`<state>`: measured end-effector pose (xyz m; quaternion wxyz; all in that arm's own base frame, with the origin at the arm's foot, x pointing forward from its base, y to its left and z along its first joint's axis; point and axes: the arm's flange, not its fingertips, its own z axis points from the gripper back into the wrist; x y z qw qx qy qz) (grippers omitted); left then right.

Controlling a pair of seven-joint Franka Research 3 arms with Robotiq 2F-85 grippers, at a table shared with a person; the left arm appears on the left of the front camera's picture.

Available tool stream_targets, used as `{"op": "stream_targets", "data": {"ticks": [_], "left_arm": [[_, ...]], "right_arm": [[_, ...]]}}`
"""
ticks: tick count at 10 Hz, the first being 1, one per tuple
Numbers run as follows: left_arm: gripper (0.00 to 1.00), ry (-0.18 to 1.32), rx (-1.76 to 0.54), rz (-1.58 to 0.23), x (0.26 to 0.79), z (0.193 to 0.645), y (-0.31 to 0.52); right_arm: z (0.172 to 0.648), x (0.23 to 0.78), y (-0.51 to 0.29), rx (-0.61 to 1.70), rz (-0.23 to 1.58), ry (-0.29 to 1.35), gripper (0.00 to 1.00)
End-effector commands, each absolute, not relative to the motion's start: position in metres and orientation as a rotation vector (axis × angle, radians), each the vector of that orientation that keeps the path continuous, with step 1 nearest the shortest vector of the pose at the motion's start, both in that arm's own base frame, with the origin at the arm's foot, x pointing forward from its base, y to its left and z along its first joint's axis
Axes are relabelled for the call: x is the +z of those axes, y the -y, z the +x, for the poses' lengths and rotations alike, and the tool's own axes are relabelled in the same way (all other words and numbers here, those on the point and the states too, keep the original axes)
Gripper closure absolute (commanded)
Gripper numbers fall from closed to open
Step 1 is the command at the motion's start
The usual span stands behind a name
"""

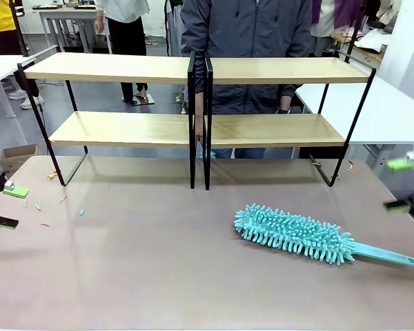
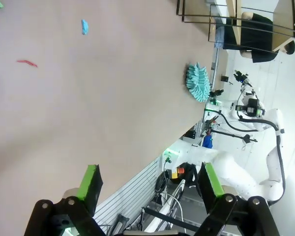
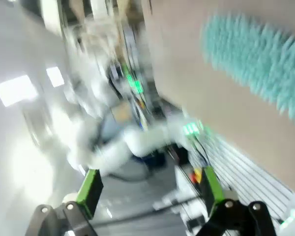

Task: Clean the shelves.
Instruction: Place the Duster on the table.

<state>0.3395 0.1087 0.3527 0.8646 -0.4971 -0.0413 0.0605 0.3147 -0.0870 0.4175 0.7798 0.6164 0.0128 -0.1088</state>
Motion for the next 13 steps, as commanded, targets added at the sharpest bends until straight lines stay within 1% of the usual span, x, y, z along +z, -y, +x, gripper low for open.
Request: {"op": "stream_targets", "data": {"ticks": [1, 13], "left_arm": [[0.00, 0.091, 0.116, -1.057, 0.3530, 0.3342, -0.1061], [0.00, 0.091, 0.116, -1.057, 0.3530, 0.3342, -0.1061]], "right_arm": [[0.3032, 0.4184, 0.0695, -0.076, 1.279, -0.089, 0.00], [0.3032, 0.4184, 0.0695, -0.076, 1.279, -0.089, 0.00]]}}
